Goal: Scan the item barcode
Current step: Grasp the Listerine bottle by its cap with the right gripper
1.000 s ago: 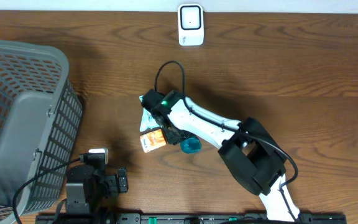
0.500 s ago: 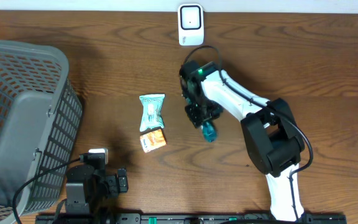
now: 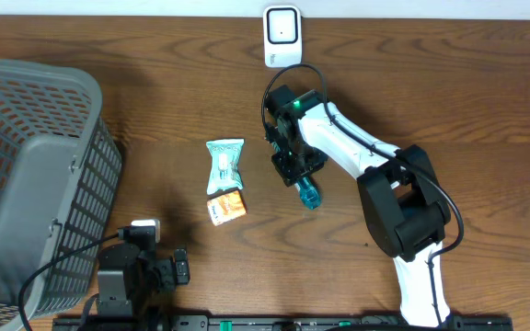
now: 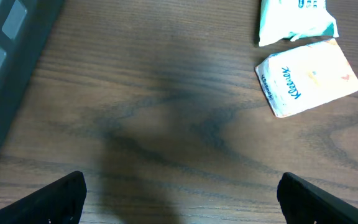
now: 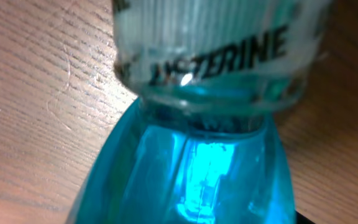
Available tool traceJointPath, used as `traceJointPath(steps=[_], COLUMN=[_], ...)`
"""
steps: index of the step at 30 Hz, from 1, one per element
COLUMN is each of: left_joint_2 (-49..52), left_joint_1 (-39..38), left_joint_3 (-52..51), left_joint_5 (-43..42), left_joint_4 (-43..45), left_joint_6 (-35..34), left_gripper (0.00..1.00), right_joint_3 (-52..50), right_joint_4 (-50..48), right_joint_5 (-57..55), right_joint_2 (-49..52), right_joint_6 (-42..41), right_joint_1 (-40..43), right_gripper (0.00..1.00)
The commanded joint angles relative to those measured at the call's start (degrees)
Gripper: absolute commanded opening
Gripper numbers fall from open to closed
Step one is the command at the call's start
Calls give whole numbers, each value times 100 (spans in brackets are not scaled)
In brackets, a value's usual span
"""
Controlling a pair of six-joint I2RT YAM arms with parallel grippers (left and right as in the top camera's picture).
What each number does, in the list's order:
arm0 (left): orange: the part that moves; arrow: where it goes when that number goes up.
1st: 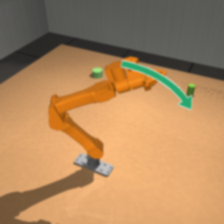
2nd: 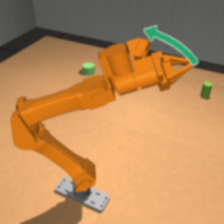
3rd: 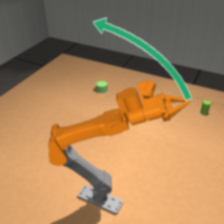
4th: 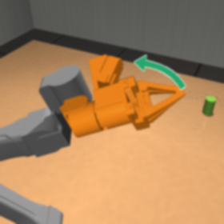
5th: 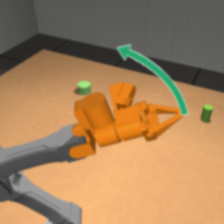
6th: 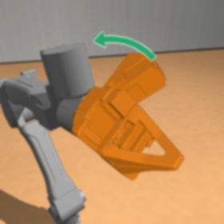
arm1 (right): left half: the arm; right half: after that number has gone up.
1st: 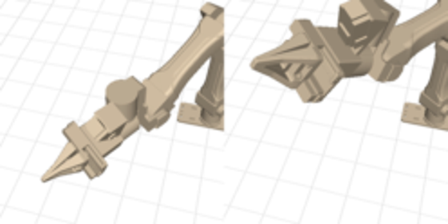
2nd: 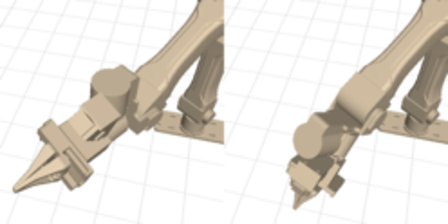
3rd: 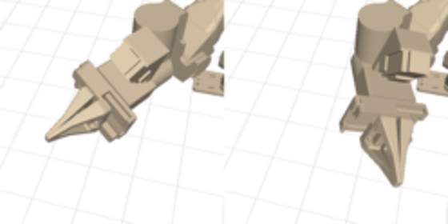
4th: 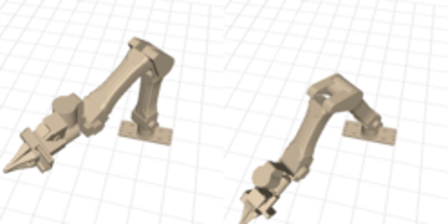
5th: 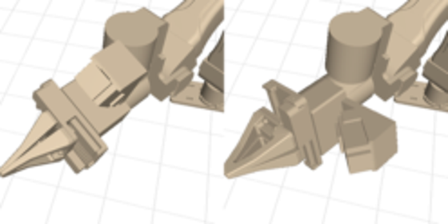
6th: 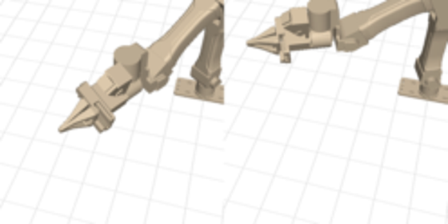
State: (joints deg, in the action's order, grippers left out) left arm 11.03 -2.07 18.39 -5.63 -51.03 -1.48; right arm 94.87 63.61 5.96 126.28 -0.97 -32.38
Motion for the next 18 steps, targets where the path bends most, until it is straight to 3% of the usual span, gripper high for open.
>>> traceJointPath(steps=[1, 11, 18], left_joint_2=[-24, -24, -24], left_joint_1=[13, 11, 11], left_joint_3=[46, 46, 46], left_joint_5=[15, 15, 13], left_joint_4=[-15, -15, -15], left_joint_6=[-9, -9, -9], left_gripper=[98, 98, 98], right_joint_3=[114, 1134, 1185], right_joint_4=[68, 774, 734], right_joint_5=[216, 260, 258], right_joint_2=[70, 70, 70], right_joint_6=[214, 297, 297], right_joint_1=[48, 232, 243], right_gripper=[43, 46, 50])
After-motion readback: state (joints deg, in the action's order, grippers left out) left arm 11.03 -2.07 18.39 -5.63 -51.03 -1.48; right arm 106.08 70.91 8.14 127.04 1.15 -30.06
